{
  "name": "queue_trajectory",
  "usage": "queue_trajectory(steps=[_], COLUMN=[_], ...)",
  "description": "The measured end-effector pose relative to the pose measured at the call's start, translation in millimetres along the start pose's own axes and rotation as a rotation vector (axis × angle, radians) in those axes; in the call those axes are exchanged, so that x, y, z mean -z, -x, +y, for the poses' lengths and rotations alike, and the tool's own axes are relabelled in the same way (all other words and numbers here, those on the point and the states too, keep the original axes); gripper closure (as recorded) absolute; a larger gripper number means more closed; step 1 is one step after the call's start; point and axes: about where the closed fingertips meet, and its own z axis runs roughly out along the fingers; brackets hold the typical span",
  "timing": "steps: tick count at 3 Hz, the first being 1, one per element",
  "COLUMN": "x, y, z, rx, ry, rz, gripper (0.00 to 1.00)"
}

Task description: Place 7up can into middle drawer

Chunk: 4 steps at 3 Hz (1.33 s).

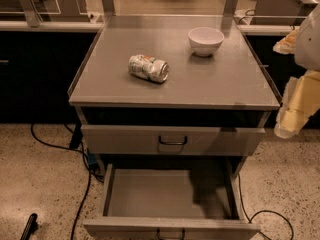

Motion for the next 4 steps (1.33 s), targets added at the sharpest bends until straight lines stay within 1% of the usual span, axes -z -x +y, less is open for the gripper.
queue_trajectory(steps=[1,2,3,4], x=[0,-7,-37,-64], y=[0,11,45,88], z=[0,-6,-26,-47], rx=[0.0,0.001,0.022,0.065], ry=[0.0,0.011,0.061,0.087], rz=[0.0,-0.011,-0.032,-0.077], gripper=[0.0,0.0,0.0,0.0])
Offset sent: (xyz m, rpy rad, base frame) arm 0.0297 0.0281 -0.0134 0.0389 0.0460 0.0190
